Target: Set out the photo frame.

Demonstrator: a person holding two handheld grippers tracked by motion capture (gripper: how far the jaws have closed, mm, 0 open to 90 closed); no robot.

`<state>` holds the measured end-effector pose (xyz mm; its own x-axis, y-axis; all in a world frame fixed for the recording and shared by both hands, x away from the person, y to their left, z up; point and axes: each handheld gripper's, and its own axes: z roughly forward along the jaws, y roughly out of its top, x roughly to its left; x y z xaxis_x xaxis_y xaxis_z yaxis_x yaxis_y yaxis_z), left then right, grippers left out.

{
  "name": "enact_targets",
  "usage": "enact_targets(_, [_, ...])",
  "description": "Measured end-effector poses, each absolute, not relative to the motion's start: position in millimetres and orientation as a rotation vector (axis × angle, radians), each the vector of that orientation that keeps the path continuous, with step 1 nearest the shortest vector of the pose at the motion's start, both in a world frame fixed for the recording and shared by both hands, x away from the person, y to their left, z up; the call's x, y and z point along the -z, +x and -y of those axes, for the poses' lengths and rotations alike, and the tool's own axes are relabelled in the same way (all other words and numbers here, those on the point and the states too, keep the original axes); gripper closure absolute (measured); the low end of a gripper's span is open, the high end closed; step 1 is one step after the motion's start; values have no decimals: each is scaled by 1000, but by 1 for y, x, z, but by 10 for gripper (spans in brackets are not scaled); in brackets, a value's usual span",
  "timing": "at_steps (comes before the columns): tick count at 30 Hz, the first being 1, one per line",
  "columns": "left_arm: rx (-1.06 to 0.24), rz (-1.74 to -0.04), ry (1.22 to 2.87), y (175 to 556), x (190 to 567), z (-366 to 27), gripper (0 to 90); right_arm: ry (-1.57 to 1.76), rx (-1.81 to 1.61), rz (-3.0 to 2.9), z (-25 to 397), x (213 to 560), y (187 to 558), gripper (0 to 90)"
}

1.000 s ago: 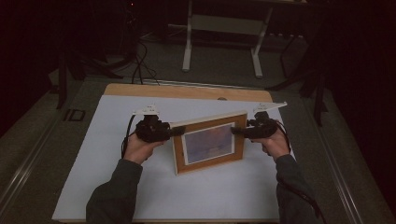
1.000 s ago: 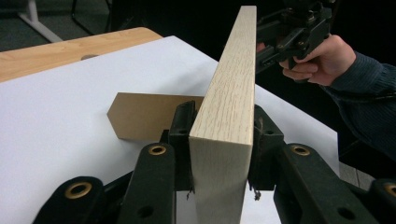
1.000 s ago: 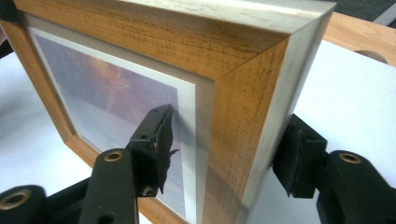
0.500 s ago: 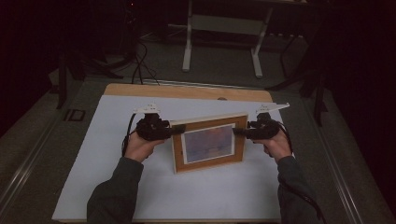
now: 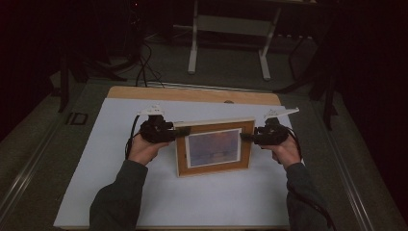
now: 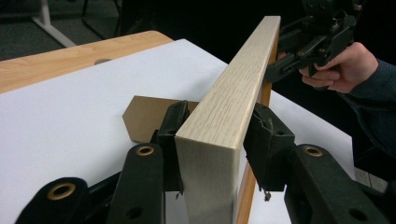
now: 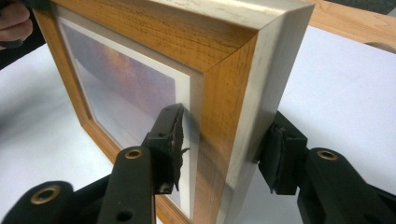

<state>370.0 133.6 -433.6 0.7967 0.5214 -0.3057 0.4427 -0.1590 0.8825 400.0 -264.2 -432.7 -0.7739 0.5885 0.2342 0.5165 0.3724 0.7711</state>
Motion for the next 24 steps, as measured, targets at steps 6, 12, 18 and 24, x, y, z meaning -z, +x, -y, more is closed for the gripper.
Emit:
enact_targets(6, [-81,-744,1783,373,434,-135,596,1027,-1379,-2532,263,433,395,558])
enact_targets(12, [-65,-739,1770,376,436,-139,587,1026,-1374,-2531,262,434,391,570])
enact_targets(18, [-47,-726,1759,381,439,-143,579,1015,-1368,-2536,260,435,387,586])
enact_targets(24, [-39,-720,1758,382,439,-144,578,1019,-1376,-2529,260,435,384,591])
